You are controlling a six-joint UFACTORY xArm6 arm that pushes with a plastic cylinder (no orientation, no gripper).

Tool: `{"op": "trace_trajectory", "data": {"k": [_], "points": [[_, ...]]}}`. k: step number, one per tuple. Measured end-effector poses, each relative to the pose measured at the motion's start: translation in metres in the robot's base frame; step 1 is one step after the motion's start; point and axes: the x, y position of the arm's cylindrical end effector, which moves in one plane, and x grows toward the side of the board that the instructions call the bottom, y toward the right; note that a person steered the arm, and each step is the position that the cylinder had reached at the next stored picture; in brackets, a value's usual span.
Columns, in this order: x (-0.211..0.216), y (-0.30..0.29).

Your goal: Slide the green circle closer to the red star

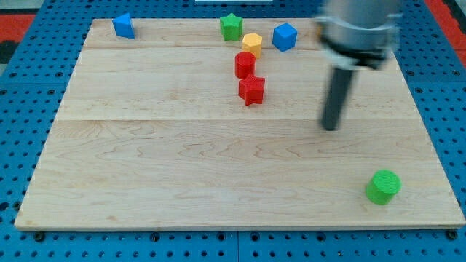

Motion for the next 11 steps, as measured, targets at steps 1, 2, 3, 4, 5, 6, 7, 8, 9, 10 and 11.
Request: {"op": "trace_trajectory", "data": {"k": [1,2,3,4,5,6,7,8,9,10,11], "points": [[0.066,0.079],[0.151,0.040],[0.125,-0.037],[0.091,-0.056],[0.141,-0.056],[0.147,-0.008],[0.124,0.015],[0.095,-0.022],[0.026,-0.083],[0.000,-0.075],[-0.029,-0.053]]}}
